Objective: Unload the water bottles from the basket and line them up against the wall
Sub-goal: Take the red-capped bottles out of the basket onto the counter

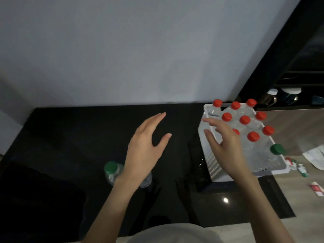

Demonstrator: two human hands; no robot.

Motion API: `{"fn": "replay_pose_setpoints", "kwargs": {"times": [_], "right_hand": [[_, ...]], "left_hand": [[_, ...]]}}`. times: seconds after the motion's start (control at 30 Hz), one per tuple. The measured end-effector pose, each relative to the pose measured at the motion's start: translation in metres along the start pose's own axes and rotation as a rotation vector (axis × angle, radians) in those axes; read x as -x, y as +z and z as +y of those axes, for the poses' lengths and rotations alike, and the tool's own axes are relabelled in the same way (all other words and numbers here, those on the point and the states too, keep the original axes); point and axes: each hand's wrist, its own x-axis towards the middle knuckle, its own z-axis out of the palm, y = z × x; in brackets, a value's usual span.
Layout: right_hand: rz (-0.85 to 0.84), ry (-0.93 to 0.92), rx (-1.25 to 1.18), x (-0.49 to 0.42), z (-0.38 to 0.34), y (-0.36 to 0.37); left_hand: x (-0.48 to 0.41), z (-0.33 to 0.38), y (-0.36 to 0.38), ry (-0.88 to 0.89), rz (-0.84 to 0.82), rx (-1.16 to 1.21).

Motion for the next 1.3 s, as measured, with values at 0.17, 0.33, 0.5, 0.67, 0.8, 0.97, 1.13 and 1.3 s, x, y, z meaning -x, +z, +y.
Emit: {"fn": "replay_pose_setpoints", "kwargs": {"times": [0.17, 0.33, 0.5, 0.67, 0.8, 0.97, 1.13, 1.3], "right_hand": [[0.099, 0.077, 0.082, -0.001, 0.064, -0.055], [0.069, 0.182, 0.123, 0.004, 0.125, -0.080], [-0.153, 0.196, 0.054, 0.010, 0.162, -0.073], [-0.161, 0.254, -0.001, 0.015, 0.171, -0.061], [-0.131, 0.335, -0.018, 0.014, 0.170, -0.058], [-0.216, 0.364, -0.095, 0.019, 0.169, -0.065], [-0.140, 0.382, -0.142, 0.029, 0.172, -0.060], [-0.142, 0.419, -0.071, 0.026, 0.167, -0.059]], "left_hand": [[-0.021, 0.040, 0.075, 0.002, -0.095, 0.057], [-0.033, 0.061, 0.159, -0.070, -0.292, 0.123], [-0.039, 0.057, 0.229, -0.099, -0.367, -0.080], [-0.045, 0.049, 0.249, -0.165, -0.386, -0.218], [-0.050, 0.041, 0.244, -0.117, -0.465, -0.309], [-0.052, 0.034, 0.241, -0.041, -0.538, -0.366], [-0.053, 0.031, 0.241, 0.018, -0.495, -0.356], [-0.052, 0.031, 0.239, 0.045, -0.456, -0.361]]}}
